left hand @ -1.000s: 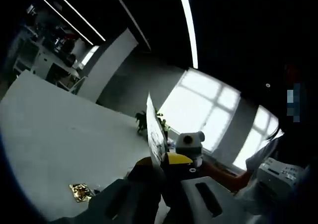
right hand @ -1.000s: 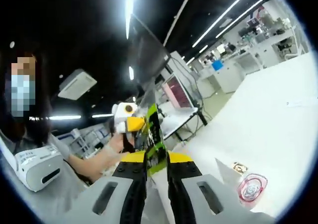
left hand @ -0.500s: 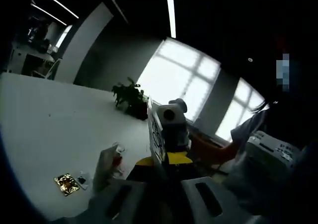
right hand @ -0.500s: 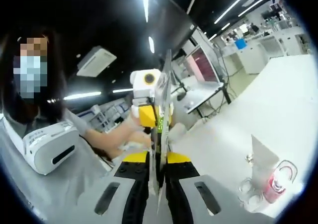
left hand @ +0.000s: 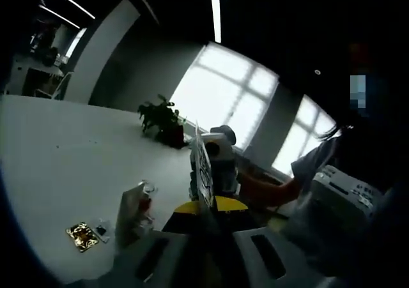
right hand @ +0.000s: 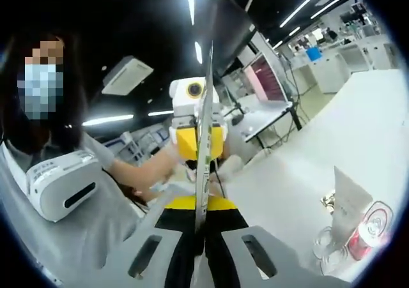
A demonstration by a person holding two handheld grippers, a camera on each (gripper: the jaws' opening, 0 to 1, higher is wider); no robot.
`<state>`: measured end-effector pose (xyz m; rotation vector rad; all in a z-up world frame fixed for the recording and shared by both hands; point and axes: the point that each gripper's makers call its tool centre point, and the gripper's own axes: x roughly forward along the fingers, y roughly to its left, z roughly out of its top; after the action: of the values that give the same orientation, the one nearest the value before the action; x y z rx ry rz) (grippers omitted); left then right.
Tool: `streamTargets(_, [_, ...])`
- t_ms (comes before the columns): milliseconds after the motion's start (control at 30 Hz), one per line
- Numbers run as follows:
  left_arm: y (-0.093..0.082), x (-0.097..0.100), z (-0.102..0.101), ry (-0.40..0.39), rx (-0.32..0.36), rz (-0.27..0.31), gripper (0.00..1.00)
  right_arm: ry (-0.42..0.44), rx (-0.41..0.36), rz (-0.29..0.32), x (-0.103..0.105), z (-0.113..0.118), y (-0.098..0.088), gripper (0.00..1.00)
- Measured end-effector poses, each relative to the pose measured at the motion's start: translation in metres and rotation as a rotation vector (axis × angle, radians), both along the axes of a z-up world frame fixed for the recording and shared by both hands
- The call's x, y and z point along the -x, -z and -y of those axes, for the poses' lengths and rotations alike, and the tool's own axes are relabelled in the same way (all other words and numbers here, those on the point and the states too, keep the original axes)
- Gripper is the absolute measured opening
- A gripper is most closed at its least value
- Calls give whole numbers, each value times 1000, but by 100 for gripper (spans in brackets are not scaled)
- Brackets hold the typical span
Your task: Arrange the skincare products in the storage area until every visible bottle or jar stands upright without overlapping.
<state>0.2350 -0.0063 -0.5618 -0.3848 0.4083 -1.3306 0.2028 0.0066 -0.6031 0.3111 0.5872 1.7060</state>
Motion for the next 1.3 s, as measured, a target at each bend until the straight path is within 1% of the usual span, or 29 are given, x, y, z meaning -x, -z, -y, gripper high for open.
streamTargets(133, [-1, -3, -1, -16, 23, -1, 1, 20, -15, -24, 0, 0, -1, 1])
streamTargets(167, [0, -8, -2, -42, 20, 6, 3, 36, -13, -33, -2, 0, 0, 1])
streamTargets(200, [1, -9, -3, -45, 21, 2, 4, 48, -16, -33, -3, 1, 0, 1])
streamTargets(233, [3, -11, -5, -61, 25, -9, 5, 78, -18, -42, -7, 1, 0, 1])
streamTargets(300, [4, -14, -7, -78, 36, -19, 9, 95, -21, -50, -8, 2, 0, 1])
streamTargets(367, [7, -14, -8, -89, 44, -25, 12, 132, -39, -66, -12, 1, -1, 1])
streamTargets(400, [9, -15, -9, -97, 46, -37, 12, 153, -52, -76, -14, 1, -2, 1])
streamTargets(500, [12, -16, -10, -120, 71, -59, 11, 175, -70, -101, -17, -1, -2, 1])
streamTargets(567, [12, -21, -13, -153, 104, -82, 9, 188, -72, -110, -17, -4, 1, 1])
streamTargets(600, [13, -25, -16, -185, 111, -81, 7, 200, -84, -123, -18, -6, 0, 1])
streamTargets(633, [14, -24, -16, -183, 115, -82, 7, 209, -95, -138, -19, -7, -1, 1])
streamTargets(667, [15, -24, -17, -185, 129, -101, 7, 215, -103, -150, -20, -8, -1, 1])
streamTargets(700, [15, -24, -17, -191, 136, -101, 7, 230, -113, -162, -23, -9, -1, 1])
streamTargets(800, [17, -26, -20, -212, 152, -119, 5, 232, -113, -170, -22, -14, 1, 1])
streamTargets(833, [17, -26, -21, -216, 156, -124, 4, 229, -119, -187, -22, -16, 2, 1])
streamTargets(933, [18, -26, -26, -226, 170, -145, 0, 232, -115, -201, -22, -20, 5, 1])
streamTargets(967, [19, -27, -26, -236, 170, -146, 0, 239, -112, -207, -23, -22, 6, 1])
streamTargets(1033, [21, -28, -29, -245, 170, -154, 0, 238, -108, -212, -24, -24, 7, 1])
streamTargets(1100, [22, -28, -30, -254, 167, -158, 0, 249, -91, -187, -26, -26, 10, 1])
streamTargets(1233, [26, -28, -34, -258, 171, -182, 0, 249, -79, -172, -26, -29, 13, 2])
streamTargets(1300, [31, -28, -36, -264, 150, -189, 0, 246, -45, -145, -26, -30, 19, 5])
